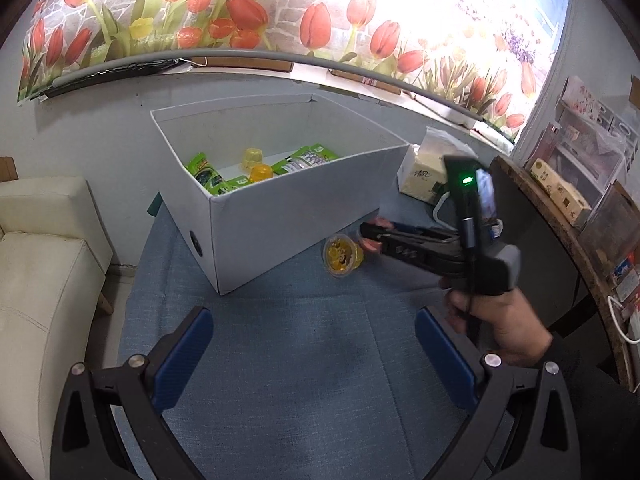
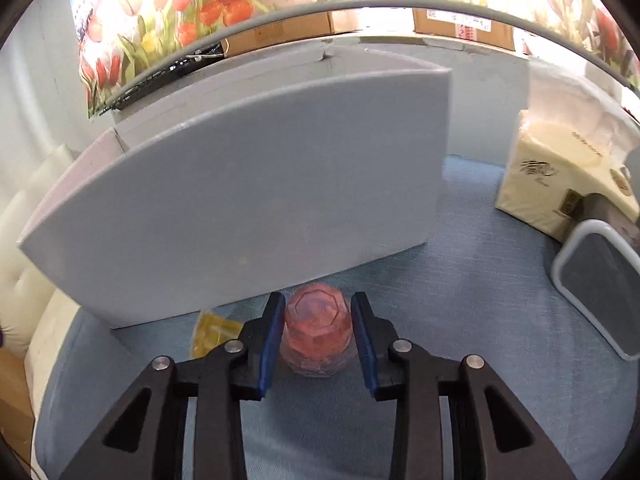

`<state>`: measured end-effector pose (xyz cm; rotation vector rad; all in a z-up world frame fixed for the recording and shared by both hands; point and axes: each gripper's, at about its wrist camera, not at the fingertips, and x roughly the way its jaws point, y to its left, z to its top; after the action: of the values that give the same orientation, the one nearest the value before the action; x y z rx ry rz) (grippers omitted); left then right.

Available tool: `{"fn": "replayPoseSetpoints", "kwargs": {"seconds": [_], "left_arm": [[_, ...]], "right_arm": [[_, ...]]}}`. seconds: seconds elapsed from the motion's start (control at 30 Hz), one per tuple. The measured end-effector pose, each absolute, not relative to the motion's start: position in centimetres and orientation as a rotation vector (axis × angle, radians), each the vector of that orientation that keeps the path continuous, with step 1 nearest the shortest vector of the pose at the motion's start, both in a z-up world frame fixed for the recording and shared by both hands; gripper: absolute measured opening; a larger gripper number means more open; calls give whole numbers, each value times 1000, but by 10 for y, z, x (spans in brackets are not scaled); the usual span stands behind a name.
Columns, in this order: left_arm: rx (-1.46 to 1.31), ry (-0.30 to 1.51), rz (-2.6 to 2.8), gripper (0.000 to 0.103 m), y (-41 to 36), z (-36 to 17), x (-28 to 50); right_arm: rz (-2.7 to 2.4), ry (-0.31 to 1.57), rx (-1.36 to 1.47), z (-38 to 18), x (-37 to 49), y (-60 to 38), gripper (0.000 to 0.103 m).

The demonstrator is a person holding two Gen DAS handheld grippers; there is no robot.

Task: Organize snacks
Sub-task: 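Lower the right gripper onto the last pink jelly cup and grasp it, then grasp the yellow jelly cup with the left gripper while the right holds the pink cup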

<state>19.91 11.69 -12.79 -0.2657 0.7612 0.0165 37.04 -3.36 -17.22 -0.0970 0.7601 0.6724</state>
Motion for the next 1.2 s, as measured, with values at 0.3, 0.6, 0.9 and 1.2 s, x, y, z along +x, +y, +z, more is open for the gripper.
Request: {"fn": "replayPoseSetpoints", "kwargs": {"seconds": [0.3,0.6,0.9,1.2], "left_arm": [[-253,793,27,103,87,-148,228],[-290,857,142,103,49,-184,308],[-221,943,308,98,27,-209,354],[-202,932,326,42,27,-201,353]], "right_arm": [[706,694,-90,-147,326,-100,37],[684,692,-63,-140,265,-181,37],[671,690,-81,-145,231,-212,37],[688,700,-46,-147,224,-218,37]]}}
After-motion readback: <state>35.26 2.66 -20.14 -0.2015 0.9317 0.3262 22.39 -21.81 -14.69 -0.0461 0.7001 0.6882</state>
